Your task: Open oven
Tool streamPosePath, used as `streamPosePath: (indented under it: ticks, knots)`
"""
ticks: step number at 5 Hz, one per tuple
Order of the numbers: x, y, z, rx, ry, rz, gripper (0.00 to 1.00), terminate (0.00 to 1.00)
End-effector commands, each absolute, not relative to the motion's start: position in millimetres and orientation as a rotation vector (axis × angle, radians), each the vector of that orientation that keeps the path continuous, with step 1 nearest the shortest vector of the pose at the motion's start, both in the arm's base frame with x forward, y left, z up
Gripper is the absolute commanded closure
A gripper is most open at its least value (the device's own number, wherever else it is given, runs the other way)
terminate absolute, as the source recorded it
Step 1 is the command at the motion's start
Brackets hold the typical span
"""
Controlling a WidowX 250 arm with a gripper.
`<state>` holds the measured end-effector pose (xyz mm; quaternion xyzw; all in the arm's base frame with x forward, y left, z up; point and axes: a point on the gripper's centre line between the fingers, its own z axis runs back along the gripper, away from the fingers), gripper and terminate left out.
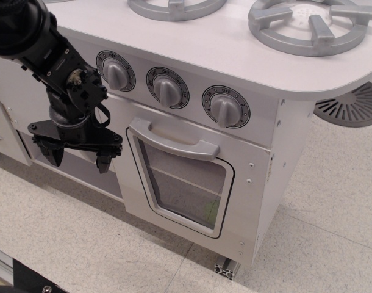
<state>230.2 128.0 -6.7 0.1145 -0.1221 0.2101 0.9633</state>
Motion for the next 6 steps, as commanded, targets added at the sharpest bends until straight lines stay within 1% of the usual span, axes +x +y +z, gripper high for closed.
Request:
streamPosePath:
  ticks: [1,2,3,4,5,6]
  knots:
    - [230.2,128.0,-6.7,0.232,-0.247,0.425,0.00,0.00]
    - [238.4,128.1,6.3,0.195,-0.196,0.676,0.00,0.00]
    - [245.0,124.6,17.9,0.138,-0.190,0.810,0.00,0.00]
    - [250.5,119.3,25.7,0.021,-0.194,0.938,0.00,0.00]
    - [256.1,111.8,27.1,-0.100,-0.237,0.966,0.00,0.00]
    - [268.0,107.5,28.4,-0.204,-0.320,1.033,0.00,0.00]
